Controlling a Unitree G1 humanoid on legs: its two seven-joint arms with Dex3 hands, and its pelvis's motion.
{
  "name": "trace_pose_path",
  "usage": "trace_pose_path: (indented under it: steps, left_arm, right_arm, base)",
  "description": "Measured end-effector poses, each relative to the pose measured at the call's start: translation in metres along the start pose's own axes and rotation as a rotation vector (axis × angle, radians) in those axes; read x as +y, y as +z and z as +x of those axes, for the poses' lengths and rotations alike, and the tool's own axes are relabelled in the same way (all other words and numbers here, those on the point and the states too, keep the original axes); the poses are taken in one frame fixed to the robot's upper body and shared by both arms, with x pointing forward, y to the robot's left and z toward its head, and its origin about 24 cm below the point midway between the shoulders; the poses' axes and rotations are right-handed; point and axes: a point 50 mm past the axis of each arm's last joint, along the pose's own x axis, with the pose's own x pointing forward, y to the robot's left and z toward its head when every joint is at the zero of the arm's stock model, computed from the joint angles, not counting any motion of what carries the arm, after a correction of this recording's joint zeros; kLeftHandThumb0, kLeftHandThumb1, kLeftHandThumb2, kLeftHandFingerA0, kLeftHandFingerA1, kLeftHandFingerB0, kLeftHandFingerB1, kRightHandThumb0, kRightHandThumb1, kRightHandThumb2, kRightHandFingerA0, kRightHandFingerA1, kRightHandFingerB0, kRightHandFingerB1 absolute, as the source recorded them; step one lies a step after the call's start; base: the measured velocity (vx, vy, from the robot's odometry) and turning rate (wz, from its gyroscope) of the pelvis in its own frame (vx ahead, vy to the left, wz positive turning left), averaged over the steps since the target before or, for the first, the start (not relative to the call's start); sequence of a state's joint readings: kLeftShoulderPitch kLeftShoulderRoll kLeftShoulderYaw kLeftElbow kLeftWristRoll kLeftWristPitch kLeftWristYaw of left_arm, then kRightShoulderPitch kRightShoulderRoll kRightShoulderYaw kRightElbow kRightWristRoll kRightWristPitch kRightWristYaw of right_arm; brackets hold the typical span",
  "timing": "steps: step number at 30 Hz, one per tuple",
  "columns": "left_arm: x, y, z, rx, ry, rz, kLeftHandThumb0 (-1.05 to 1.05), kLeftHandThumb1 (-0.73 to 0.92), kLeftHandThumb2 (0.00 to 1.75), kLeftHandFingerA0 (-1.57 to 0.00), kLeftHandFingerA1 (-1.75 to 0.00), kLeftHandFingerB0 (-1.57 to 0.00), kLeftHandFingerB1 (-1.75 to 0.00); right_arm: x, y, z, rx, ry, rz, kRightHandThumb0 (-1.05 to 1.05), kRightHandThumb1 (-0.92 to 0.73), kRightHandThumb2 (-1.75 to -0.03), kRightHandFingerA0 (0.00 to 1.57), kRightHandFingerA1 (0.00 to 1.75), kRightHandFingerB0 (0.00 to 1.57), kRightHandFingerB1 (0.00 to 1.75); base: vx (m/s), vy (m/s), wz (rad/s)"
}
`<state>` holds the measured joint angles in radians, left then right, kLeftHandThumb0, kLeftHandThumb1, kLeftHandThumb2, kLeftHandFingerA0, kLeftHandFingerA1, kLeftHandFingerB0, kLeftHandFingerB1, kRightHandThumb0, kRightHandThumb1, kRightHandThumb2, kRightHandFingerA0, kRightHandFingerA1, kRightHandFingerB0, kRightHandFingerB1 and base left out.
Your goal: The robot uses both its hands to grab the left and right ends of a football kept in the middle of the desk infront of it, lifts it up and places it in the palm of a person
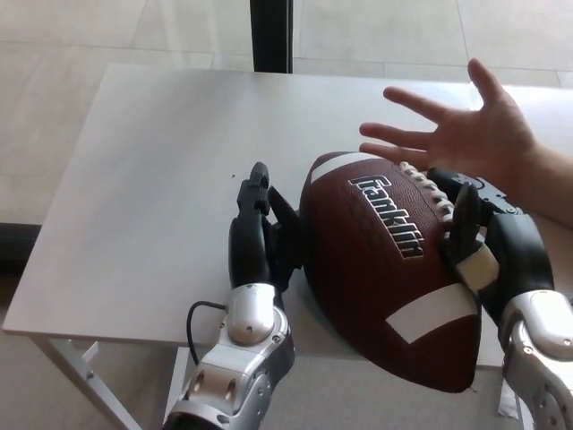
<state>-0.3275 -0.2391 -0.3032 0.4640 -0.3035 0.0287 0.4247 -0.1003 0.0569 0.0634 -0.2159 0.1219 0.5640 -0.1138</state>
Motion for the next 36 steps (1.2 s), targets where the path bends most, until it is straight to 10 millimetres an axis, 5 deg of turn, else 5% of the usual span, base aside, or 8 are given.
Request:
trace_pose_path:
  steps: [15,22,23,25,26,29,30,36]
  left_arm:
    - [-0.003,0.017,0.011,0.062,0.015,-0.163,-0.99,0.92,1.02,-0.13,-0.72,0.00,0.00]
    - [-0.006,0.021,0.014,0.093,0.014,-0.234,-1.00,0.92,1.03,-0.14,-0.71,0.00,0.00]
    - [-0.007,0.021,0.015,0.097,0.013,-0.243,-0.98,0.90,1.22,-0.15,-0.71,0.00,0.00]
    - [-0.008,0.023,0.016,0.105,0.012,-0.260,-0.99,0.92,1.04,-0.09,-0.70,0.00,0.00]
    - [-0.008,0.023,0.016,0.107,0.012,-0.266,-0.97,0.92,1.39,-0.20,-0.71,0.00,-0.07]
    - [-0.010,0.029,0.020,0.115,0.006,-0.275,-1.02,0.91,1.02,-0.14,-0.68,0.00,0.00]
    - [-0.011,0.032,0.022,0.116,0.003,-0.278,-1.02,0.90,1.02,-0.15,-0.68,0.00,-0.01]
    - [-0.004,0.034,0.028,0.140,0.021,-0.280,-1.00,0.83,0.96,-0.29,-0.61,0.00,-0.16]
  right_arm:
    - [0.008,0.017,0.012,0.029,-0.035,0.132,-0.89,-0.92,-0.75,0.62,0.62,0.53,0.42]
    - [0.008,0.025,0.016,0.044,-0.053,0.168,-0.84,-0.76,-1.17,0.58,0.66,0.48,0.53]
    - [0.008,0.026,0.016,0.044,-0.054,0.170,-0.88,-0.92,-0.74,0.62,0.60,0.52,0.40]
    - [0.007,0.030,0.018,0.042,-0.056,0.173,-0.84,-0.75,-1.16,0.57,0.65,0.47,0.52]
    - [0.007,0.031,0.018,0.040,-0.057,0.174,-0.87,-0.92,-0.71,0.61,0.56,0.51,0.39]
    - [0.005,0.040,0.022,0.031,-0.064,0.186,-0.83,-0.74,-1.14,0.58,0.64,0.48,0.52]
    - [0.005,0.044,0.024,0.026,-0.065,0.190,-0.87,-0.92,-0.72,0.64,0.57,0.57,0.41]
    - [0.007,0.071,0.034,-0.017,-0.055,0.206,-0.87,-0.92,-0.73,0.64,0.56,0.55,0.39]
  base:
    - [0.00,0.000,0.00]
    - [0.00,0.000,0.00]
    - [0.00,0.000,0.00]
    - [0.00,0.000,0.00]
    - [0.00,0.000,0.00]
    - [0.00,0.000,0.00]
    - [0.00,0.000,0.00]
    - [0.00,0.000,0.00]
